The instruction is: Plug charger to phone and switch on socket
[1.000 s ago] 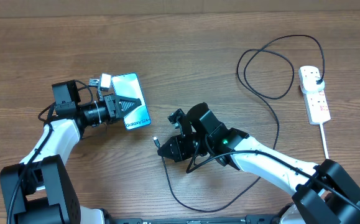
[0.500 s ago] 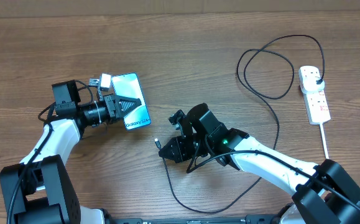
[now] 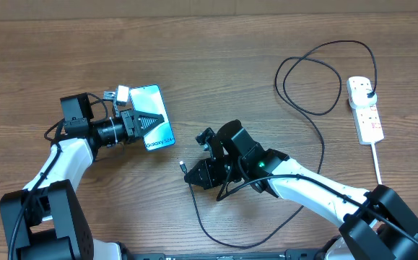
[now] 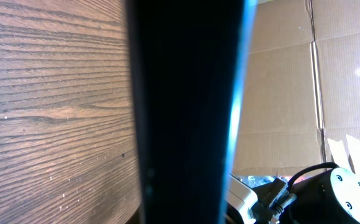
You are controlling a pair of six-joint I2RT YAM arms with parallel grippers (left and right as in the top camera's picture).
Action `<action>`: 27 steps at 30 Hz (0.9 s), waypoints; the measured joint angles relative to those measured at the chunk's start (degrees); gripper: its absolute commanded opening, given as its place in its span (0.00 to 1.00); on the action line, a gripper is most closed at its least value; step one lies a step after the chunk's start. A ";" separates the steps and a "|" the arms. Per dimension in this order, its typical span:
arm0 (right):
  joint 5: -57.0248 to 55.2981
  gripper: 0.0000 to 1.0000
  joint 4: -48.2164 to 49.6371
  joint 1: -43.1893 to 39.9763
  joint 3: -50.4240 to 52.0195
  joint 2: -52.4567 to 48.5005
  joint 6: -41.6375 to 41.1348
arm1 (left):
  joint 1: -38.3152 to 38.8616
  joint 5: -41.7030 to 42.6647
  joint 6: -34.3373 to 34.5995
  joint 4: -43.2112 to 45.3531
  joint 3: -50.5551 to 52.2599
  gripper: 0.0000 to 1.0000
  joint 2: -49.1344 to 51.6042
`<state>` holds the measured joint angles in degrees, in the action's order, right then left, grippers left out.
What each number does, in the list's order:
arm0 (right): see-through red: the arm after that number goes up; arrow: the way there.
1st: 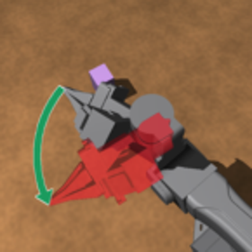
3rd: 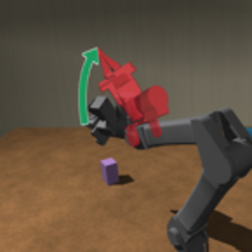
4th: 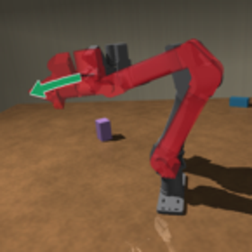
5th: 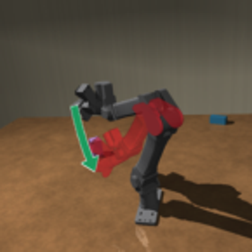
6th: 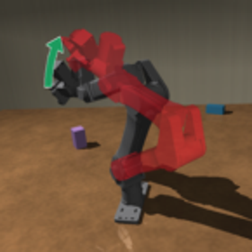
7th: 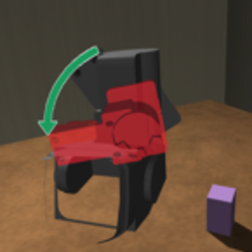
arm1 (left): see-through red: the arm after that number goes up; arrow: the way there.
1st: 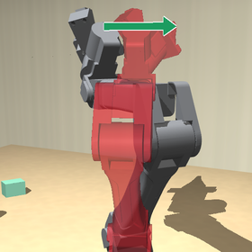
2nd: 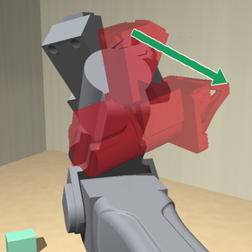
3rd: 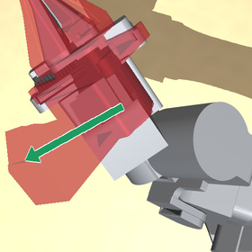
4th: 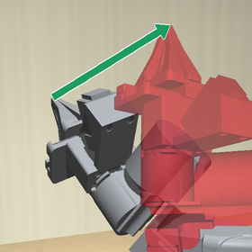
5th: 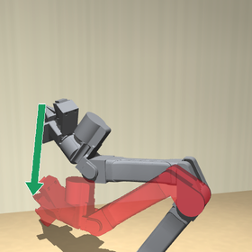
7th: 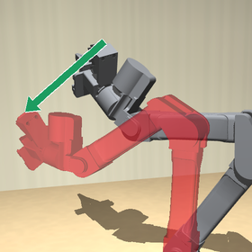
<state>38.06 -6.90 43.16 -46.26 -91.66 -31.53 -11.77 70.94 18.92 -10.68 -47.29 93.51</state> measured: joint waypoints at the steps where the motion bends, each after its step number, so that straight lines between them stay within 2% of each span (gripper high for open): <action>1: 0.04 0.04 0.00 0.00 0.00 0.00 0.00 | 0.00 0.00 0.00 0.00 0.00 0.04 0.00; 10: 0.04 0.04 -1.11 1.92 0.00 0.00 0.00 | 0.00 0.00 0.00 0.00 0.00 0.04 0.00; 21: -0.46 0.04 9.25 4.15 0.09 0.00 0.00 | 0.00 0.04 0.02 0.00 0.00 0.04 0.00; 27: -3.34 0.04 10.86 4.15 0.11 0.00 0.02 | 0.00 0.07 1.14 0.02 0.00 0.13 0.00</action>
<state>34.72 3.97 47.31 -46.15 -91.66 -31.51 -11.77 71.00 20.05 -10.66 -47.29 93.51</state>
